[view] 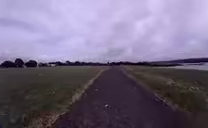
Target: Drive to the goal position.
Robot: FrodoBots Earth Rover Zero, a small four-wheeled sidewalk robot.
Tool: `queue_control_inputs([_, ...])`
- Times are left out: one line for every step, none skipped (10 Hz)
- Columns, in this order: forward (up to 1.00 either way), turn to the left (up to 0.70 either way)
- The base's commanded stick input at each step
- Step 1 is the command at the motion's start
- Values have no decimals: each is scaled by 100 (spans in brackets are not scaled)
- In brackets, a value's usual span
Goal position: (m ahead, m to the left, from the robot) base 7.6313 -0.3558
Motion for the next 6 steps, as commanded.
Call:
queue_control_inputs([70,-14])
queue_control_inputs([70,-14])
queue_control_inputs([70,-14])
queue_control_inputs([70,-14])
queue_control_inputs([70,-14])
queue_control_inputs([70,-14])
